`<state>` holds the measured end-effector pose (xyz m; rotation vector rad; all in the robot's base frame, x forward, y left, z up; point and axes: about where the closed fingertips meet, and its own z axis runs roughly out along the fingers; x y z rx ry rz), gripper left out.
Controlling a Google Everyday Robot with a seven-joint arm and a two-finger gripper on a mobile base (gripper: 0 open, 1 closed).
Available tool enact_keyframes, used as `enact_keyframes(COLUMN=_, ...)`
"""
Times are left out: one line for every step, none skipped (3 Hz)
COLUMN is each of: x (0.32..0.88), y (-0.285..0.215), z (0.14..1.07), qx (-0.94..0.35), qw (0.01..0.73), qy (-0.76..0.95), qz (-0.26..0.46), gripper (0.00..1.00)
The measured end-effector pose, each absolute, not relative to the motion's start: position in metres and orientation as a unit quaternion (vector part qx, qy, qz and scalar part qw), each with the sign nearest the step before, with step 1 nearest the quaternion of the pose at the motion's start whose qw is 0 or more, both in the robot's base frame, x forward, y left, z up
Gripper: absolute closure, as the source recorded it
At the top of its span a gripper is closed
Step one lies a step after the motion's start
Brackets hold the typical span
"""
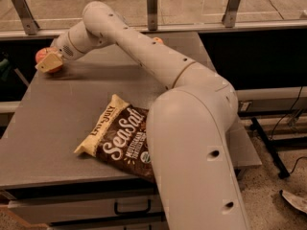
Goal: Pick apple
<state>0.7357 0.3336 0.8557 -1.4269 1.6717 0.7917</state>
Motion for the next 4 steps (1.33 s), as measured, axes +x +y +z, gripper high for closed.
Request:
enact_keyframes(x=0.733, y=0.324, z=0.865, qx=-0.554, qw=0.404, qy=0.657, qz=0.312, gripper=0.71)
enact_keyframes(x=0.723, y=0.293, z=0.897, qx=-0.551, qw=0.439, qy=0.632, qz=0.324, gripper=0.95)
enact_keyframes(x=0.707, y=0.242, z=0.916, qx=-0.567, qw=0.467, qy=0.593, qz=0.331, gripper=1.0)
enact_keyframes(x=0.71, y=0.229, z=0.917, qx=-0.572, qw=0.478, qy=0.585, qz=0.319, gripper=1.0)
